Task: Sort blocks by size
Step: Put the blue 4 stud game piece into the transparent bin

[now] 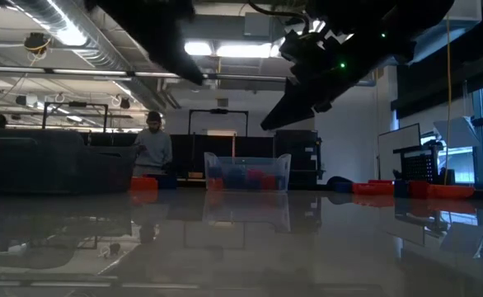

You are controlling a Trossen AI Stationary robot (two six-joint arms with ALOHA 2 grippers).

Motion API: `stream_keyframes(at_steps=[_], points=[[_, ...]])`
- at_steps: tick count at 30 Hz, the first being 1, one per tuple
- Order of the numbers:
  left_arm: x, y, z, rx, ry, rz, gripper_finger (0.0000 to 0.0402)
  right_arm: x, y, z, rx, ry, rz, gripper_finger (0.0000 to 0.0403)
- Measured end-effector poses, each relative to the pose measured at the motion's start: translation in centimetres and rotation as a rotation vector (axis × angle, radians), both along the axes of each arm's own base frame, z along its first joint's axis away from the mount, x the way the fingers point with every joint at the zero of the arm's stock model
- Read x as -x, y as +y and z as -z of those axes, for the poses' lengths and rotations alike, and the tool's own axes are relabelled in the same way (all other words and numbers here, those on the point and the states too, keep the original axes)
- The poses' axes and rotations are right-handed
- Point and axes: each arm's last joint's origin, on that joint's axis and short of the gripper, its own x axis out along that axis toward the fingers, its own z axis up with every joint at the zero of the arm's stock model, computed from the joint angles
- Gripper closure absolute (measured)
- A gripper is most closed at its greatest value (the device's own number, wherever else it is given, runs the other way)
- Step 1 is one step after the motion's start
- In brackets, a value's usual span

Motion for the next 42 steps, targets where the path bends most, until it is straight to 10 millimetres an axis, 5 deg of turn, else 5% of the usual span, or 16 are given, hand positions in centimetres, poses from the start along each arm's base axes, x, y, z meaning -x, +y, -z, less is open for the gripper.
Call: stream_keyframes(at_steps=[13,26,34,42], points=[[5.2,-13.7,1.2,0.127,0.307,0.416,0.0172,0.1,0.0,0.2,0.011,0.032,-0.029,0.0210],[10.2,-25.8,4.3,0.394,0.509,0.400,0.0187,0.3,0.1,0.5,0.000,0.066,-0.034,0.0210],[13.5,-30.2,8.3,0.520,0.797,0.276,0.0198,0.3,0.1,0.5,-0.001,0.065,-0.034,0.0210],[14.4,-31.6,11.3,0.400,0.887,0.304,0.0198,0.3,0.1,0.5,0.006,0.068,-0.039,0.0210]])
